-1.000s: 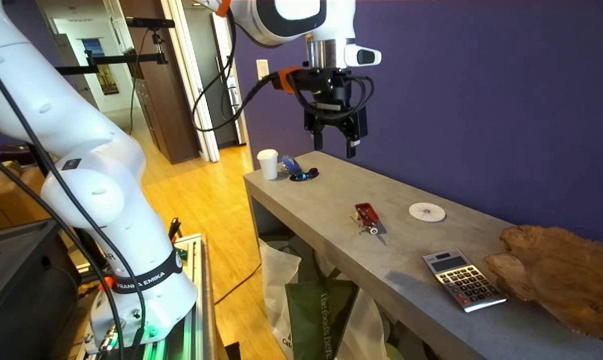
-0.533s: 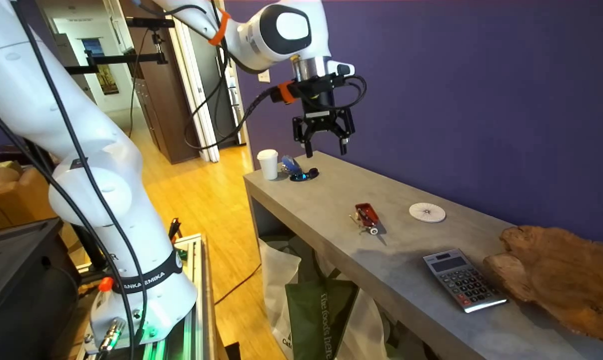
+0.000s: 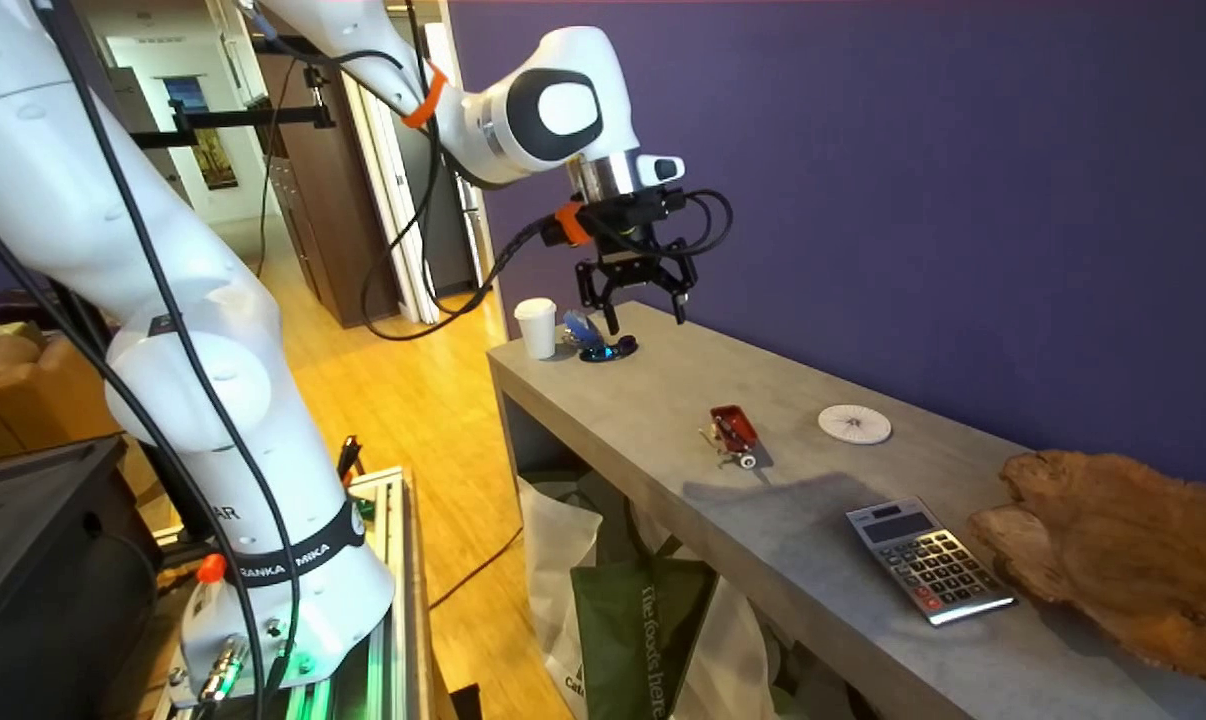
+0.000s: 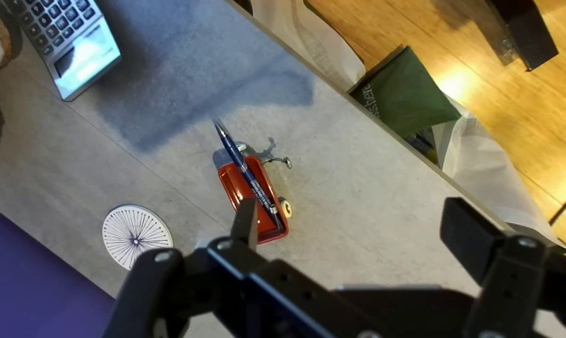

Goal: Pull the red toy cart to the left of the table

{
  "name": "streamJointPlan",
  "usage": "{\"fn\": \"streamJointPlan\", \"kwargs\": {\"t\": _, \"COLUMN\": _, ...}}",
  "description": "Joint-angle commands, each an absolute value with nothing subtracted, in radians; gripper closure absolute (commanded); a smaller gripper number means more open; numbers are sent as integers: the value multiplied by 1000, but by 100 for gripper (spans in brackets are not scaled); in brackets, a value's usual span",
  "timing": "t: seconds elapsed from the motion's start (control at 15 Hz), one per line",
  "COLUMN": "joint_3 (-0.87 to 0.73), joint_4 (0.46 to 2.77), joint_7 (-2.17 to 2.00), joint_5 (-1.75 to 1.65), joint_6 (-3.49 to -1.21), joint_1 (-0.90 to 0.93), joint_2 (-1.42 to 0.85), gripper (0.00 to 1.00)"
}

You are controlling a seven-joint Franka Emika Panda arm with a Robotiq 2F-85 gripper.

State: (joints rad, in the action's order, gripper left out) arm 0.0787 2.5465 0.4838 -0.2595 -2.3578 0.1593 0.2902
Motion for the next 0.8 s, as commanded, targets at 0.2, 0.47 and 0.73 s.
{"fn": "streamJointPlan", "kwargs": {"t": 0.2, "joint_3": 90, "joint_4": 2624, "joint_7": 484, "joint_5": -386, "joint_6": -2511, "joint_1": 157, "joint_2": 242, "gripper": 0}}
{"fn": "streamJointPlan", "kwargs": {"t": 0.47, "joint_3": 145, "joint_4": 2684, "joint_7": 291, "joint_5": -650, "joint_6": -2678, "joint_1": 91, "joint_2": 183, "gripper": 0}}
{"fn": "streamJointPlan", "kwargs": {"t": 0.73, "joint_3": 214, "joint_4": 2674, "joint_7": 2, "joint_5": -974, "joint_6": -2753, "joint_1": -2, "joint_2": 138, "gripper": 0}}
